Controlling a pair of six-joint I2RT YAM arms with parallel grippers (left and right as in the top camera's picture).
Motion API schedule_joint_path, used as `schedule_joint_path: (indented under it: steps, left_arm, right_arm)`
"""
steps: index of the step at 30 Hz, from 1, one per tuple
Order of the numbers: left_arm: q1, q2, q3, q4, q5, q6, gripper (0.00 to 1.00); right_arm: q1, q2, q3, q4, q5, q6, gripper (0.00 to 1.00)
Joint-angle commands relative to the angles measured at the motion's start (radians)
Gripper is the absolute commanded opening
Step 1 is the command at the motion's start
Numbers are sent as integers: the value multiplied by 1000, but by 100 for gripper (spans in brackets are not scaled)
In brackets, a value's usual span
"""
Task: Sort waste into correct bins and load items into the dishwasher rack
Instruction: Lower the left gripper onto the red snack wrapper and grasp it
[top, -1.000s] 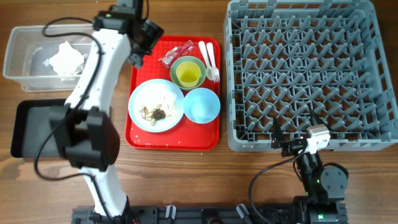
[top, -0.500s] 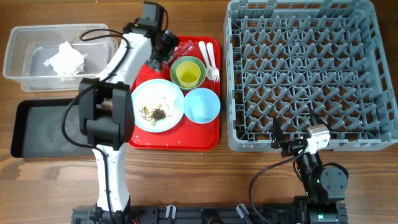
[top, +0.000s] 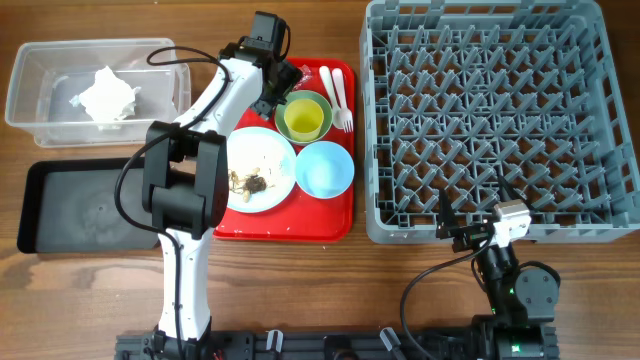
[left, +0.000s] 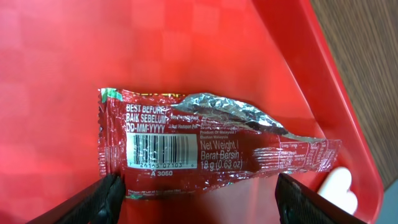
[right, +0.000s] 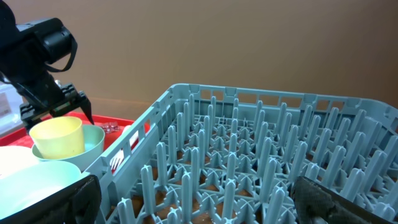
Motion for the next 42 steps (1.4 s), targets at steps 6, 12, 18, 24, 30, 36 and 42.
schedule_joint_path:
  steps: [6, 12, 18, 24, 30, 36, 42]
  left_arm:
    - [0, 59, -6, -17, -65, -2, 74]
    - [4, 60, -6, -35, -140, -2, 60]
    - [29, 60, -6, -38, -143, -2, 43]
    - [44, 60, -6, -47, -143, -1, 13]
    - [44, 59, -6, -50, -142, 1, 4]
    - [44, 2, -6, -58, -138, 1, 4]
    - [44, -83, -6, -56, -138, 1, 55]
  right_arm:
    - [-3, -4, -1, 2, 10, 4, 100]
    - [-3, -4, -1, 2, 10, 4, 100]
    - [-3, -4, -1, 2, 10, 4, 100]
    - [-3, -4, -1, 2, 10, 4, 100]
    - [-3, -4, -1, 2, 10, 4, 100]
    - [-3, -4, -1, 2, 10, 4, 100]
    - [-3, -4, -1, 2, 10, 4, 100]
